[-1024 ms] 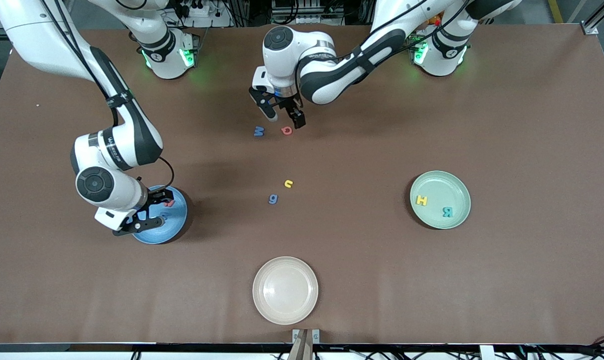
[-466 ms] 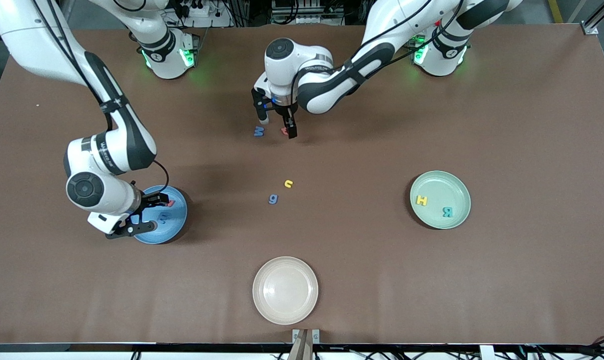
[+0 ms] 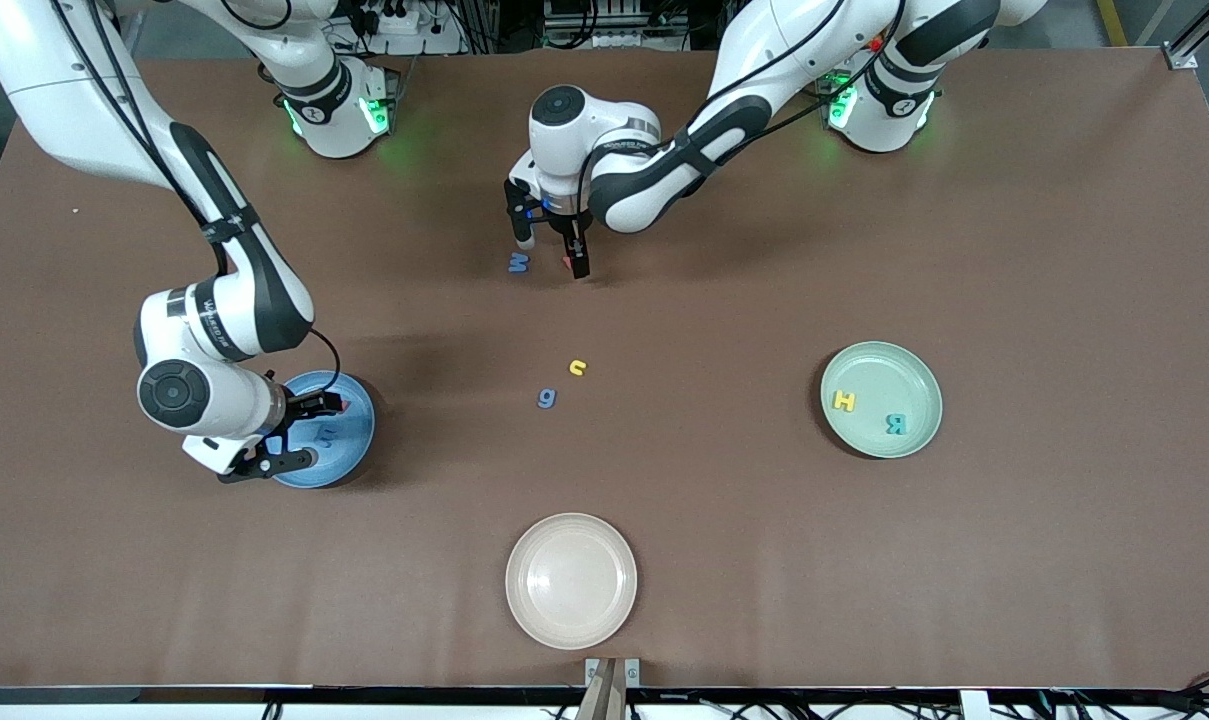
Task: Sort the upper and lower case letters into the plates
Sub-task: 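Lower the left gripper and grasp the pink Q, then carry the pink Q to the green plate while the right gripper descends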
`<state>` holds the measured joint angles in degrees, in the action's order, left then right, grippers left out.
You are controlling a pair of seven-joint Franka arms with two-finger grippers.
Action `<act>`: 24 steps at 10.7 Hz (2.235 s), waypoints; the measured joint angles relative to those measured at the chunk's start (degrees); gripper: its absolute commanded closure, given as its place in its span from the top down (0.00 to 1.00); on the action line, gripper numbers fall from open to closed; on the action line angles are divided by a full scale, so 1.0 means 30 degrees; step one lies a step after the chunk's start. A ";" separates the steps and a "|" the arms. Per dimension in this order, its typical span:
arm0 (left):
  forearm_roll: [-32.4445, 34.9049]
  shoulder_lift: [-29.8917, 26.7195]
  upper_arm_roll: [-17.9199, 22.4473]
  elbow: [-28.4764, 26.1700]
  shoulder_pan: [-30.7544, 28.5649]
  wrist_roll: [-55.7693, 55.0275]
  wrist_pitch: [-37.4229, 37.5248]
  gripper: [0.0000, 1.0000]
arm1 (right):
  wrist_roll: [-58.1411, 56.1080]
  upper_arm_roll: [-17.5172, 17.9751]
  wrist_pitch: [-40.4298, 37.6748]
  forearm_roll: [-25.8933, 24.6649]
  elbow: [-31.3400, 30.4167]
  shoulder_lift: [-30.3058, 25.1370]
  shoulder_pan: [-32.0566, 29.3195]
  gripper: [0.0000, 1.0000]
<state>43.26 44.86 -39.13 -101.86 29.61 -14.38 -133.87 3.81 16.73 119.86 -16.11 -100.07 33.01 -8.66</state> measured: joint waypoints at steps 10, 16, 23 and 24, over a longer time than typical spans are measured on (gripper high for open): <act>0.0001 0.0376 0.1598 0.0114 0.1300 0.0000 -0.0989 0.56 | -0.0059 -0.0001 -0.0007 0.0000 0.0005 0.0135 0.0000 1.00; 0.0000 0.0399 0.1949 0.0790 0.1284 0.0001 -0.1014 0.00 | -0.0063 0.0029 -0.0008 0.0004 0.0004 0.0141 0.0037 1.00; -0.5363 -0.3144 0.1871 0.1858 -0.4211 0.0274 0.3087 0.00 | 0.2443 0.0664 -0.0542 0.2110 0.0631 0.0043 0.2287 1.00; -0.5534 -0.3933 0.1884 0.1850 -0.5266 0.0274 0.3973 0.00 | 0.3812 0.0773 -0.1132 0.2173 0.1103 0.0013 0.2947 1.00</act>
<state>26.65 33.07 -33.47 -96.31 13.81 -13.56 -121.95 15.24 19.05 116.46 -9.59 -96.76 33.05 0.18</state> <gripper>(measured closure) 0.634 0.000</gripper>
